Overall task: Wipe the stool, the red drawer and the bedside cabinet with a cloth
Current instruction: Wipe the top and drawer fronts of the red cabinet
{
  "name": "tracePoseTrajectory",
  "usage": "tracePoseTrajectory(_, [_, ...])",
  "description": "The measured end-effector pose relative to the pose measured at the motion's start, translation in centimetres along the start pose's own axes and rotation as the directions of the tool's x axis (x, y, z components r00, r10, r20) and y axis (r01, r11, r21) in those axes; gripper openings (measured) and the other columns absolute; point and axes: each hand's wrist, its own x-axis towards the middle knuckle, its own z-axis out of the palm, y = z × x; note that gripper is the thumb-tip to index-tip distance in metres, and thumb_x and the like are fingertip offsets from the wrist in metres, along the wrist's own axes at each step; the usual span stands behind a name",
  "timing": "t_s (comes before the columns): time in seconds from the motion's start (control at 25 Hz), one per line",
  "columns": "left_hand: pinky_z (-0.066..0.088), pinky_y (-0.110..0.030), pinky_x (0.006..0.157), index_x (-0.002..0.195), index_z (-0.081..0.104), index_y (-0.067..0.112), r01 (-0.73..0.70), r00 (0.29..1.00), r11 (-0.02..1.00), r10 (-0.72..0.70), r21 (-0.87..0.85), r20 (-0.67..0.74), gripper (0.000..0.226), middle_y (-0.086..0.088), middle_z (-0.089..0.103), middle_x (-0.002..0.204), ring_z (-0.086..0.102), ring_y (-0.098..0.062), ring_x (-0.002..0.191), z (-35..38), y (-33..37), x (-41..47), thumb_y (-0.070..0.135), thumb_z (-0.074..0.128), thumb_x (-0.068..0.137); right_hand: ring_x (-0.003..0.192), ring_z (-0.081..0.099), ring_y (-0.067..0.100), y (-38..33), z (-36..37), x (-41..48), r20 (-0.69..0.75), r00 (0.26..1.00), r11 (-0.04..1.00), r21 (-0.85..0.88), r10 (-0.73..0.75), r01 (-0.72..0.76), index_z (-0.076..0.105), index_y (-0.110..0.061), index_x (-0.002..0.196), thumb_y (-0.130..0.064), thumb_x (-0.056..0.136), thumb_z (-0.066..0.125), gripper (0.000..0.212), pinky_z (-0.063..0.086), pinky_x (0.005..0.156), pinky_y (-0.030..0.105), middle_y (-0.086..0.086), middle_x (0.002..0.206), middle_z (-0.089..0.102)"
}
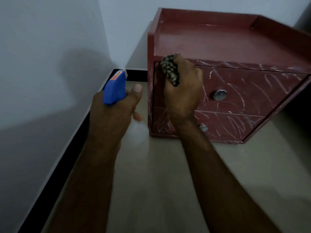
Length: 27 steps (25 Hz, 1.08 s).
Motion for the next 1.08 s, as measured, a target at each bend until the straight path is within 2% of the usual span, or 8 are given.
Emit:
tracePoseTrajectory(0.16, [0.038, 0.003, 0.053, 0.082, 0.058, 0.010, -0.002, 1.000, 1.000, 0.002, 0.004, 0.013, 0.034, -0.025, 0.067, 0.079, 0.070, -0.013, 0.061, 0.1, -0.1, -0.2, 0.042, 0.065, 0.092, 0.099, 0.049, 0.010, 0.9, -0.9, 0.0, -0.106, 0.987, 0.993, -0.004, 0.117, -0.119, 0.068, -0.020, 0.135, -0.008, 0.084, 0.075, 0.053, 0.043, 0.070, 0.021, -0.011, 0.120, 0.072])
tracePoseTrajectory(0.32, [0.041, 0.002, 0.054, 0.084, 0.059, 0.013, 0.010, 0.999, 1.000, -0.010, -0.014, 0.036, 0.032, -0.016, 0.066, 0.077, 0.072, -0.019, 0.064, 0.5, -0.2, -0.2, 0.043, 0.066, 0.090, 0.097, 0.055, 0.016, -0.6, -0.1, -0.5, 0.013, 1.000, 0.999, 0.039, -0.020, 0.019, 0.068, -0.019, 0.136, -0.014, 0.087, 0.072, 0.050, 0.051, 0.071, 0.033, -0.009, 0.117, 0.074])
tracePoseTrajectory(0.48, [0.049, -0.013, 0.063, 0.081, 0.058, 0.013, 0.011, 0.998, 1.000, -0.011, -0.013, 0.055, 0.044, -0.015, 0.063, 0.073, 0.071, -0.019, 0.063, 0.9, -0.1, -0.2, 0.056, 0.063, 0.076, 0.098, 0.048, 0.011, 1.8, -1.9, 0.3, -0.145, 0.979, 0.990, 0.027, 0.141, -0.138, 0.068, -0.020, 0.136, -0.002, 0.082, 0.074, 0.058, 0.045, 0.074, 0.025, -0.011, 0.119, 0.074])
tracePoseTrajectory(0.56, [0.047, -0.008, 0.061, 0.083, 0.059, 0.010, 0.018, 0.998, 1.000, -0.017, -0.009, 0.062, 0.050, -0.021, 0.065, 0.075, 0.071, -0.023, 0.066, 1.1, -0.2, -0.2, 0.059, 0.062, 0.074, 0.100, 0.047, 0.011, 2.2, -2.2, 0.4, -0.158, 0.978, 0.990, 0.002, 0.139, -0.140, 0.068, -0.019, 0.136, 0.001, 0.080, 0.074, 0.060, 0.045, 0.076, 0.024, -0.010, 0.122, 0.073])
tracePoseTrajectory(0.68, [0.041, 0.000, 0.054, 0.089, 0.060, 0.005, 0.011, 0.998, 1.000, -0.011, -0.008, 0.064, 0.056, -0.025, 0.066, 0.078, 0.071, -0.028, 0.072, 1.9, -0.1, -0.3, 0.058, 0.063, 0.074, 0.099, 0.048, 0.010, 1.4, -1.9, 0.3, -0.048, 0.997, 0.998, -0.018, 0.054, -0.055, 0.067, -0.021, 0.137, -0.003, 0.083, 0.072, 0.058, 0.043, 0.073, 0.025, -0.013, 0.122, 0.073])
tracePoseTrajectory(0.84, [0.039, 0.003, 0.052, 0.087, 0.060, 0.003, -0.005, 0.998, 1.000, 0.007, -0.024, 0.062, 0.044, -0.026, 0.066, 0.079, 0.069, -0.011, 0.060, 3.2, 0.3, -0.7, 0.047, 0.066, 0.085, 0.097, 0.054, 0.015, 4.2, -4.2, 1.3, -0.114, 0.986, 0.991, -0.051, 0.121, -0.127, 0.066, -0.023, 0.138, -0.005, 0.081, 0.076, 0.061, 0.054, 0.072, 0.034, -0.011, 0.118, 0.074])
tracePoseTrajectory(0.92, [0.039, 0.002, 0.053, 0.086, 0.060, 0.001, -0.022, 0.998, 1.000, 0.023, -0.006, 0.065, 0.040, -0.024, 0.065, 0.076, 0.070, -0.016, 0.061, 3.9, 0.3, -0.9, 0.041, 0.067, 0.091, 0.096, 0.052, 0.013, 5.3, -5.0, 1.6, -0.152, 0.977, 0.986, -0.052, 0.147, -0.157, 0.067, -0.021, 0.138, -0.003, 0.080, 0.077, 0.062, 0.055, 0.072, 0.033, -0.011, 0.119, 0.073])
tracePoseTrajectory(1.08, [0.040, 0.001, 0.053, 0.088, 0.061, -0.002, -0.025, 0.997, 1.000, 0.024, 0.011, 0.069, 0.043, -0.024, 0.066, 0.076, 0.068, -0.010, 0.058, 5.4, 0.6, -1.8, 0.040, 0.067, 0.092, 0.097, 0.046, 0.008, 4.3, -4.4, 1.4, -0.033, 0.998, 0.996, -0.067, 0.052, -0.054, 0.067, -0.023, 0.137, -0.005, 0.082, 0.075, 0.059, 0.044, 0.071, 0.027, -0.012, 0.119, 0.073])
